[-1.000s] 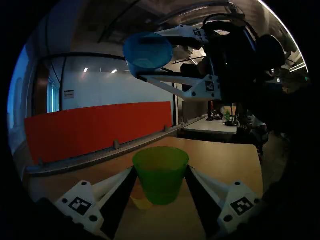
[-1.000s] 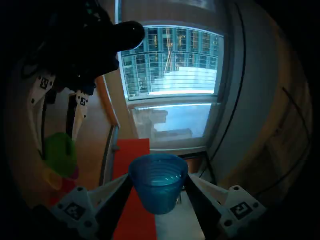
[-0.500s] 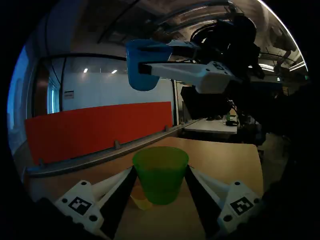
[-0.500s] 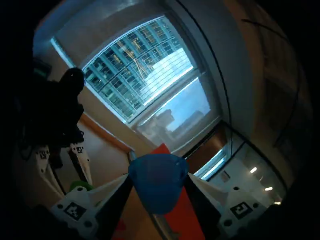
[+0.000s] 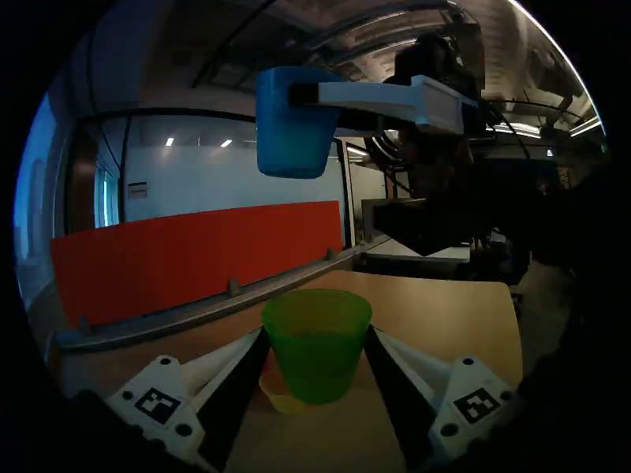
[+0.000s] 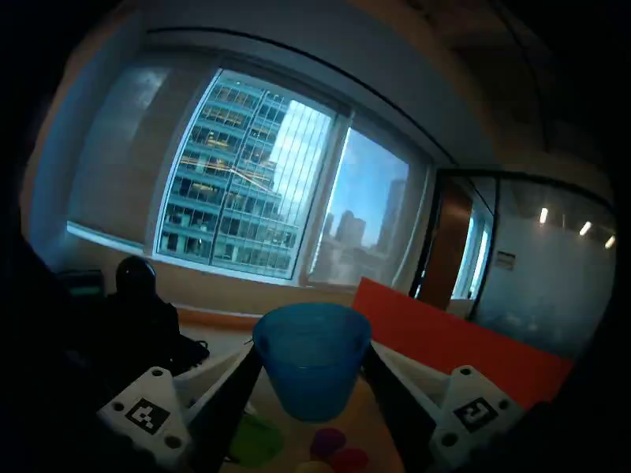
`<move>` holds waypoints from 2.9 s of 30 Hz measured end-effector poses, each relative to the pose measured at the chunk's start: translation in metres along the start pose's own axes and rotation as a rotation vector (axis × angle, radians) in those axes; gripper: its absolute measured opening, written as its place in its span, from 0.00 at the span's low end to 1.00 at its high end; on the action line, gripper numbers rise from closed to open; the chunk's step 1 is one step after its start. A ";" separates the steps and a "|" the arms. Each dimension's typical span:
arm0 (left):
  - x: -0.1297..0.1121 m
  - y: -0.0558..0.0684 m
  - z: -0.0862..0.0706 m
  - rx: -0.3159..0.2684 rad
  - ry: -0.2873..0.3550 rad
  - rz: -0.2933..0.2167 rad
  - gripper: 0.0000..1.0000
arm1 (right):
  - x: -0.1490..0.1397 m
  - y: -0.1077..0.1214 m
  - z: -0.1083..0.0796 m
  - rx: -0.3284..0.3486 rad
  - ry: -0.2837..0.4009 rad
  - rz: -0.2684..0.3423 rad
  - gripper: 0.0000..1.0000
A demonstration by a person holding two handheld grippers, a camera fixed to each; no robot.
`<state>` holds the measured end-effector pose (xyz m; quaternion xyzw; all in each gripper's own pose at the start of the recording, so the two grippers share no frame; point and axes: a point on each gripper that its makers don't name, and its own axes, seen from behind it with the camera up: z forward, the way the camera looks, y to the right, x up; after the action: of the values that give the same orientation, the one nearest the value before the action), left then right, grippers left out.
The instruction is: Pour water
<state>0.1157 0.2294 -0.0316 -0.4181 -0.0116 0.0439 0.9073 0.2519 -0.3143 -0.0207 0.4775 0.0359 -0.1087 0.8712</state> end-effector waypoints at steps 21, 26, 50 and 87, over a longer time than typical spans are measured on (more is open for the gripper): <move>-0.010 -0.022 -0.007 0.059 -0.022 0.010 0.84 | -0.039 0.021 -0.028 -0.051 -0.039 0.137 0.88; -0.014 -0.031 -0.010 0.080 -0.029 0.008 0.84 | -0.051 0.028 -0.039 -0.074 -0.048 0.144 0.88; -0.030 -0.048 -0.018 0.115 -0.077 0.008 0.84 | -0.115 0.041 -0.066 -0.126 -0.117 0.106 0.88; -0.078 -0.052 -0.013 0.093 -0.212 0.007 0.83 | -0.243 0.017 -0.081 -0.026 -0.359 0.243 0.90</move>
<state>0.0424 0.1791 0.0010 -0.3685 -0.1038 0.0915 0.9193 0.0224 -0.1999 -0.0103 0.4400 -0.1762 -0.0858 0.8763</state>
